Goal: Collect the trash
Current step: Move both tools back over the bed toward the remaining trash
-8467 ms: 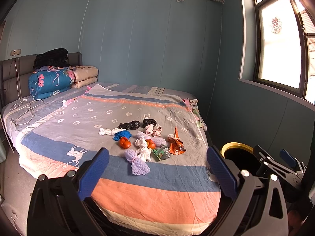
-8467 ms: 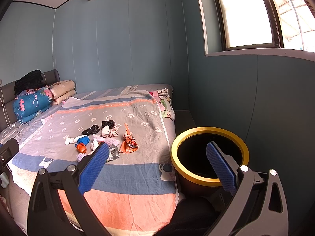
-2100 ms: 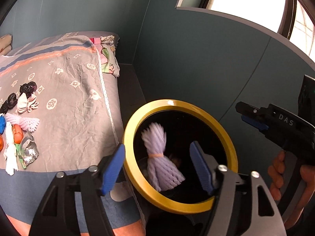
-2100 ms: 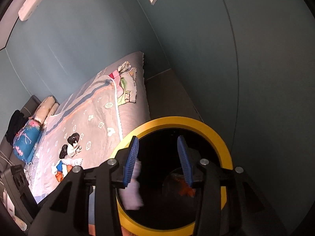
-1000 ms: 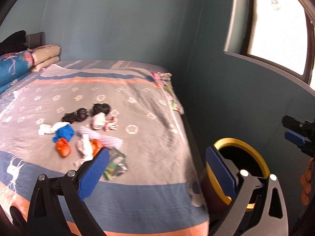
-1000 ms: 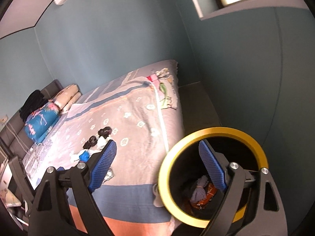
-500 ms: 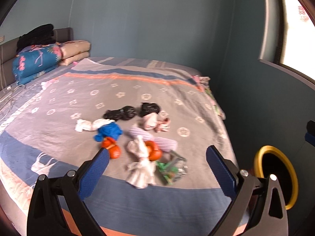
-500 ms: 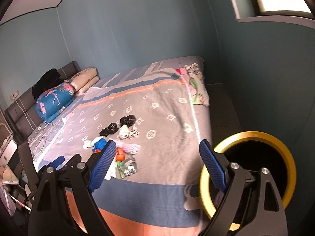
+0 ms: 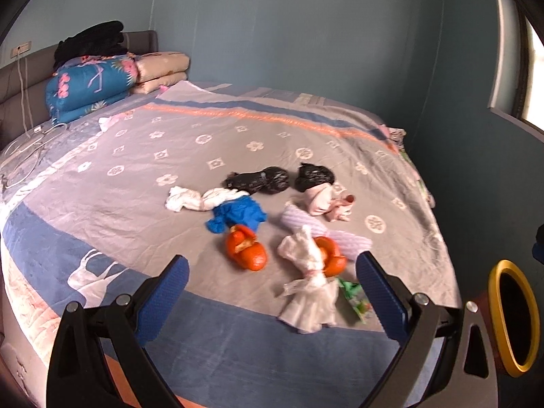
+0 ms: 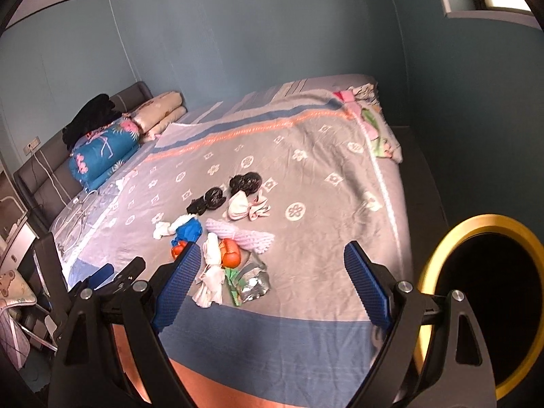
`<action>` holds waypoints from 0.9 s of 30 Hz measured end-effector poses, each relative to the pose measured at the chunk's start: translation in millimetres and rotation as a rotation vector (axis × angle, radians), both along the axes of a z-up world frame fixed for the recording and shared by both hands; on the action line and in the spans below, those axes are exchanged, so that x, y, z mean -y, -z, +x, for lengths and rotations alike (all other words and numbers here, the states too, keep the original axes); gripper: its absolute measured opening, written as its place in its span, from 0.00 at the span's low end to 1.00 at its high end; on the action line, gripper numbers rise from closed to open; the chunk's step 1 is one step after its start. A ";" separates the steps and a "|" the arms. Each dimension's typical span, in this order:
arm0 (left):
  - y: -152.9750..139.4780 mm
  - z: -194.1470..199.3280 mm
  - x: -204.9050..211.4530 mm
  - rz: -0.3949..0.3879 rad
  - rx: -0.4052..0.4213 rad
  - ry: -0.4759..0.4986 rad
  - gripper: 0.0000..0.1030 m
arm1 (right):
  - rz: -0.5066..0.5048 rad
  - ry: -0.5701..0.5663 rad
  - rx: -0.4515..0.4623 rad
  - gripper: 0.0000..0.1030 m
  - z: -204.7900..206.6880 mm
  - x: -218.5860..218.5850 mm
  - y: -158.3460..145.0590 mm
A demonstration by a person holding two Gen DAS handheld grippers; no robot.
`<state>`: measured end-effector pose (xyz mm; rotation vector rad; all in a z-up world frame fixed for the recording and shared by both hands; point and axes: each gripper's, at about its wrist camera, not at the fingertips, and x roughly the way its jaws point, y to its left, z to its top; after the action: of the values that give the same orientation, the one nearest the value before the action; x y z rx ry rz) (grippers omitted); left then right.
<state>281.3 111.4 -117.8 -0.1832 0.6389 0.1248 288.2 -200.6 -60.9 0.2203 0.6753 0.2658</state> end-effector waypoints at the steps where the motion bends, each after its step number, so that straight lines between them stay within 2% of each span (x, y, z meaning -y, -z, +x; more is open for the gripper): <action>1: 2.4 1.6 -1.9 0.003 -0.004 -0.006 0.92 | -0.004 -0.006 -0.005 0.80 2.5 -3.9 3.0; 15: 58.9 41.3 -40.6 -0.080 -0.102 -0.055 0.92 | -0.012 -0.050 -0.152 0.80 60.4 -46.2 66.3; 21: 71.5 57.8 -50.9 -0.115 -0.119 -0.055 0.92 | -0.028 -0.067 -0.202 0.80 80.5 -63.1 89.4; 27: 80.2 81.4 -52.7 -0.099 -0.134 -0.047 0.92 | -0.054 -0.078 -0.244 0.79 97.9 -80.5 111.6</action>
<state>362.7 164.1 -198.0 -0.2872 0.7749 0.1516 386.1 -120.1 -172.5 0.1768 0.9329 0.2976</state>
